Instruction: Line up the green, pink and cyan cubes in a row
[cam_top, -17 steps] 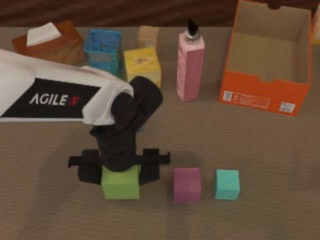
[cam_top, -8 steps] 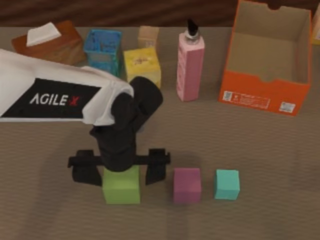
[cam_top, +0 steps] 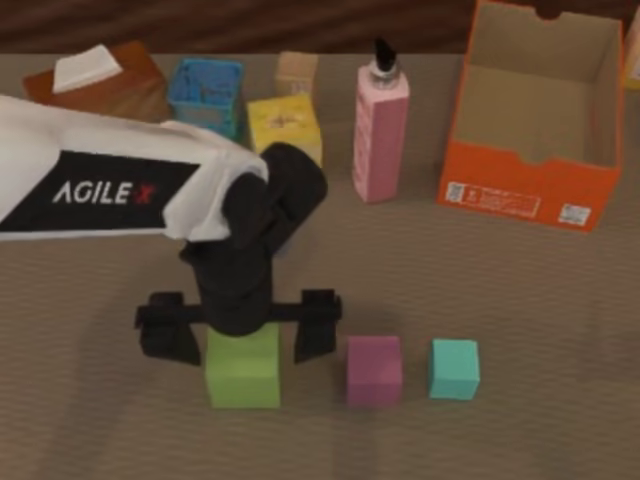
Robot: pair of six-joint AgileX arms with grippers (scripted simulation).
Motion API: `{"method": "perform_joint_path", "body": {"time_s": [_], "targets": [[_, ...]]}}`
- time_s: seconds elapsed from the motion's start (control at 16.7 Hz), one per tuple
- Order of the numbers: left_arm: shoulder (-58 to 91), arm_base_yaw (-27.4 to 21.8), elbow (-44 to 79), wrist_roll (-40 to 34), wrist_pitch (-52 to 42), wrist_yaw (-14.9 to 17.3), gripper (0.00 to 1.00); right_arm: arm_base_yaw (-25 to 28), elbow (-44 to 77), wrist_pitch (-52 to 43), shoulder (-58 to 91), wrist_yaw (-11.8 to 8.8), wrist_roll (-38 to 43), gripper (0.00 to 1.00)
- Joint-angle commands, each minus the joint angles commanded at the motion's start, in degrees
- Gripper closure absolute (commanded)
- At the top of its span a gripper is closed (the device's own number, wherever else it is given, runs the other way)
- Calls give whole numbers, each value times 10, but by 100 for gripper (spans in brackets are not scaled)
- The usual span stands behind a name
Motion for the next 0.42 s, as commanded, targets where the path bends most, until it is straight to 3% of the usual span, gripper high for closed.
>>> {"method": "perform_joint_path", "body": {"time_s": [0.42], "targets": [[-58,9,66,-1,-126,0,0,0,0,0,0,0,0,0]]}}
